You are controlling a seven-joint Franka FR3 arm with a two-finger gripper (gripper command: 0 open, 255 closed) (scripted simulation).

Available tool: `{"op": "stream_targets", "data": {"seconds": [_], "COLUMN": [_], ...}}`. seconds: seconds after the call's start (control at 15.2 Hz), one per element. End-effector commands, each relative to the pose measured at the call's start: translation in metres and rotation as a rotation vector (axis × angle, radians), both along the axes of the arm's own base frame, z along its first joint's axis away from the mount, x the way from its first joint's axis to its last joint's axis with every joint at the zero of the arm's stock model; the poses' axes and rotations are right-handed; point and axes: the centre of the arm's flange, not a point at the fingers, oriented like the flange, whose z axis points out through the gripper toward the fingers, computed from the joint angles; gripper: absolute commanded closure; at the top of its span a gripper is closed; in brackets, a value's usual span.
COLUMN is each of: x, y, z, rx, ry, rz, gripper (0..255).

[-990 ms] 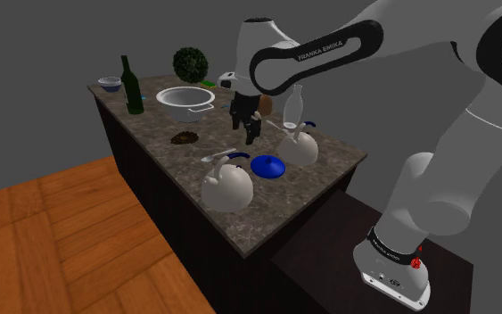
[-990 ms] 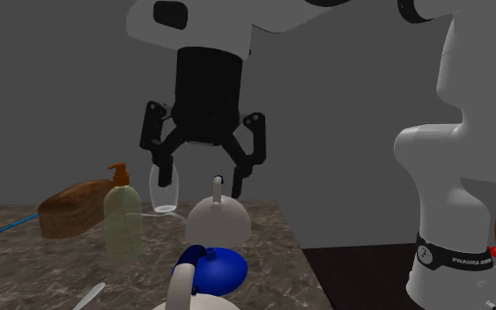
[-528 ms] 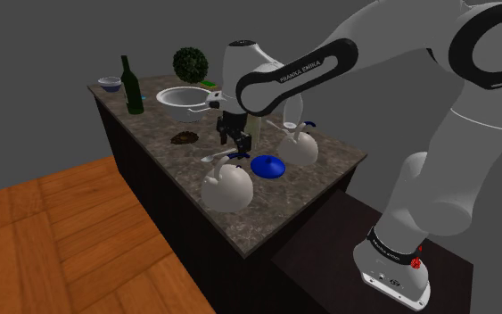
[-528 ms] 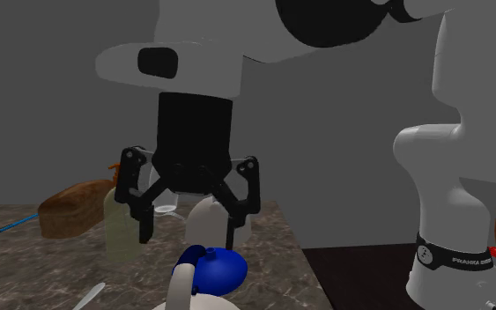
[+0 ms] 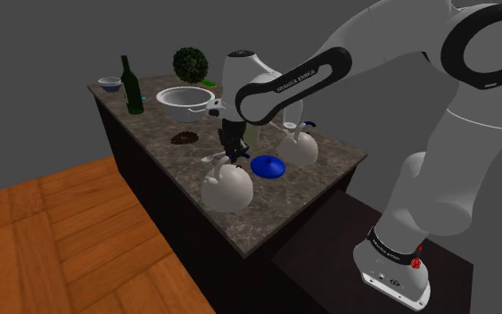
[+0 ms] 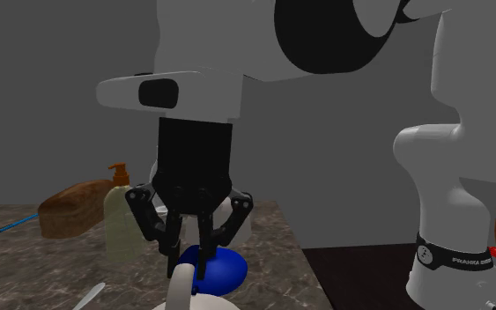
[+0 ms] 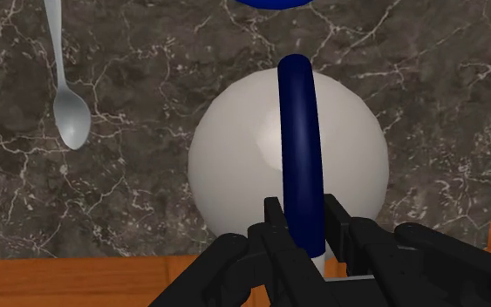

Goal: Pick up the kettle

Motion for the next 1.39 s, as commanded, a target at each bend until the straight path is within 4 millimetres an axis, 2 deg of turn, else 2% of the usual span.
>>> {"op": "stream_targets", "data": {"seconds": [0.0,0.4,1.32], "x": [0.000,0.000,0.000], "y": [0.000,0.000,0.000], "z": [0.000,-0.001,0.073], "rx": [0.000,0.000,0.000], "ry": [0.000,0.000,0.000], "rz": [0.000,0.000,0.000], "gripper": [255,255,255]}}
